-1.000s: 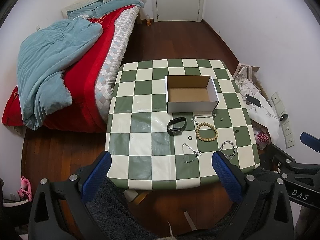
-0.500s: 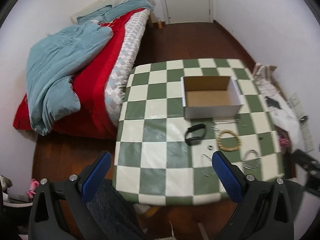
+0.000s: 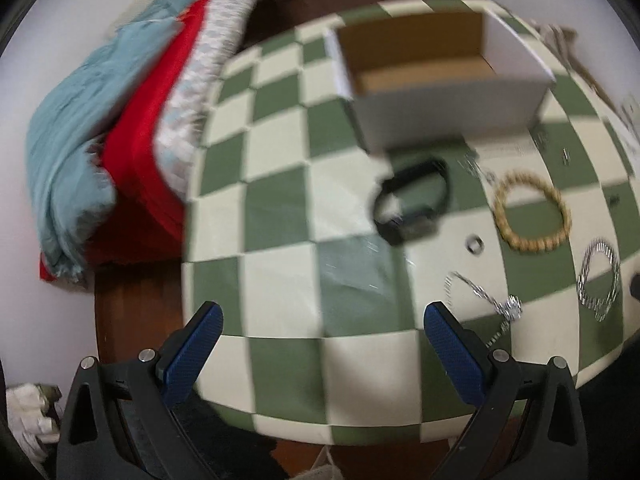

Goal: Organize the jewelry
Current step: 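Lower both tools toward the silver chains on the table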

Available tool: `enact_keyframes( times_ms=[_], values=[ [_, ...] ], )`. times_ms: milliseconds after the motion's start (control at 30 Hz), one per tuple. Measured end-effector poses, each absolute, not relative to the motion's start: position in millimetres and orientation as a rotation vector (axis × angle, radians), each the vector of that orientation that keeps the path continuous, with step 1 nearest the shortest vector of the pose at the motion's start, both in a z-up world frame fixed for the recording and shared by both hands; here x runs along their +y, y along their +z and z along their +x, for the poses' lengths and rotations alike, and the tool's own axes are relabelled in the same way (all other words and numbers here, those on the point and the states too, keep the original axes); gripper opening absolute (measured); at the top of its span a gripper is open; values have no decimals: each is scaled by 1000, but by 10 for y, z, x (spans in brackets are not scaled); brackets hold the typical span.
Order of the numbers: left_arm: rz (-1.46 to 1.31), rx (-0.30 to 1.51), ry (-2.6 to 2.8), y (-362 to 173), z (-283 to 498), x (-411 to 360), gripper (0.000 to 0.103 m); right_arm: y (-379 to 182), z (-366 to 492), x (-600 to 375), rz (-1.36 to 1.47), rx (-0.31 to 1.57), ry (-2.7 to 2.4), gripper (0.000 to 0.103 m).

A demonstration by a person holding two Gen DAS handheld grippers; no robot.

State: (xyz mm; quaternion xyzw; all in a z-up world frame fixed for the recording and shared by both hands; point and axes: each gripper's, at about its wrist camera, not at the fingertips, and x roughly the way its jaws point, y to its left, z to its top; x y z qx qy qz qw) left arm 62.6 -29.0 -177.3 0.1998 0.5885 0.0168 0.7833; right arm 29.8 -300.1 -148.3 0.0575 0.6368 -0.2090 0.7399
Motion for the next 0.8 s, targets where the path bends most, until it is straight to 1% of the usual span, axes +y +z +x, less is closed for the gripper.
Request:
enact_keyframes(
  times_ms=[33, 133, 167, 267, 300, 333, 433, 467, 500, 533, 567, 600, 633, 667, 700, 733, 767, 800],
  values=[
    [446, 1286, 24, -1856, 604, -339, 103, -1579, 293, -3029, 141, 1409, -460, 89],
    [471, 1324, -13, -2067, 537, -481, 103, -1842, 274, -3101, 182, 1438, -463, 87],
    [477, 1333, -23, -2127, 517, -517, 103, -1900, 264, -3111, 196, 1440, -458, 85],
    [460, 1365, -52, -2260, 481, -577, 103, -2047, 242, -3103, 213, 1435, -451, 83],
    [450, 1365, -58, -2275, 467, -584, 102, -2092, 248, -3092, 217, 1431, -451, 82],
    [442, 1351, -57, -2269, 472, -599, 102, -2122, 246, -3091, 224, 1426, -449, 79],
    [424, 1349, -93, -2244, 466, -621, 102, -2153, 250, -3047, 229, 1376, -453, 77],
    [412, 1347, -108, -2245, 475, -632, 102, -2158, 248, -3033, 223, 1358, -451, 74],
    [393, 1343, -125, -2247, 468, -637, 98, -2141, 261, -2993, 218, 1347, -449, 71],
    [368, 1334, -142, -2244, 465, -633, 95, -2130, 259, -2961, 207, 1325, -444, 64],
    [339, 1328, -167, -2235, 455, -626, 86, -2116, 255, -2923, 192, 1304, -436, 52],
    [311, 1326, -193, -2225, 444, -625, 73, -2096, 257, -2885, 182, 1294, -432, 44],
    [287, 1325, -224, -2210, 429, -642, 65, -2084, 251, -2854, 171, 1284, -428, 27],
    [259, 1327, -273, -2193, 408, -666, 45, -2079, 246, -2830, 164, 1280, -424, 13],
    [239, 1329, -309, -2180, 395, -690, 27, -2061, 255, -2798, 162, 1284, -426, 10],
    [257, 1321, -318, -2171, 381, -720, 23, -2061, 247, -2795, 165, 1284, -427, 9],
    [265, 1317, -343, -2167, 368, -746, 10, -2058, 234, -2796, 174, 1282, -425, 9],
    [253, 1324, -359, -2168, 372, -737, 0, -2050, 243, -2814, 179, 1281, -423, 9]
  ],
)
